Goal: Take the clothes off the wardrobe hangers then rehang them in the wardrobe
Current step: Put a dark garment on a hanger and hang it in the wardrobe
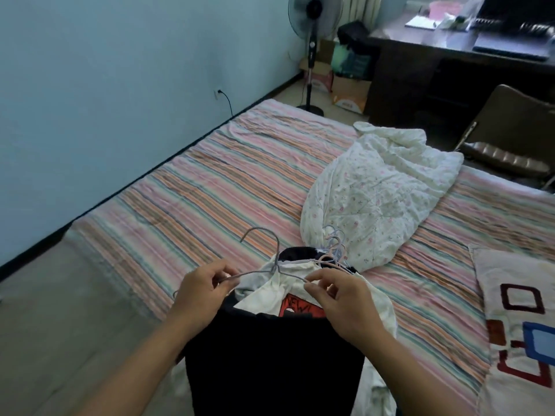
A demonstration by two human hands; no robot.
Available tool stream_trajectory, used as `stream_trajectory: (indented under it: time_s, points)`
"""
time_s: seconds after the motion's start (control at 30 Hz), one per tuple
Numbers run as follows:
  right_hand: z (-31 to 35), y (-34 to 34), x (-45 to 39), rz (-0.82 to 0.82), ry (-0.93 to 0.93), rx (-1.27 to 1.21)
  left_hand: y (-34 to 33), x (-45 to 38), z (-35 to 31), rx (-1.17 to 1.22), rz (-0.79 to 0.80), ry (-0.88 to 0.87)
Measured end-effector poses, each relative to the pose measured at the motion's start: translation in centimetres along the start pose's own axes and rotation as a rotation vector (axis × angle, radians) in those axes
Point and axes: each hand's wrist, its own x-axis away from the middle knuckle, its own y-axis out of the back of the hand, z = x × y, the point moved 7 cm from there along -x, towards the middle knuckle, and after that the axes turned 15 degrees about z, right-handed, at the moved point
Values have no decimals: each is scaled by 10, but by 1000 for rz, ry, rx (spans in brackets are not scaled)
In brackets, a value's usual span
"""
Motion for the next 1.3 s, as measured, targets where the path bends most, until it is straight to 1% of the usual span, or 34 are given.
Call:
stream_trajectory:
  time_s: [0.23, 0.37, 0.57, 0.73, 0.83, 1.07, 1.2, 1.3]
  points:
    - [124, -33, 45, 134, 206, 1, 65, 116, -41, 156, -87, -104]
    - [186, -42, 76, 158, 290, -17, 105, 181, -54, 226, -156, -147]
    - [292, -43, 117, 204, 434, 43, 166, 273, -83, 227, -240, -224]
    - [372, -47, 154, 344, 555, 126, 214, 351, -103, 225, -237, -259]
    - [412, -57, 170, 417, 640, 149, 237, 397, -115, 212, -276, -268]
    - [509, -89, 188, 543, 866, 122, 292, 496, -129, 134, -628, -266]
    - [562, -112, 203, 672, 997, 99, 313, 551, -132, 104, -806, -238]
    - [596, -132, 218, 787, 1061, 86, 318, 593, -131, 59, -909, -171]
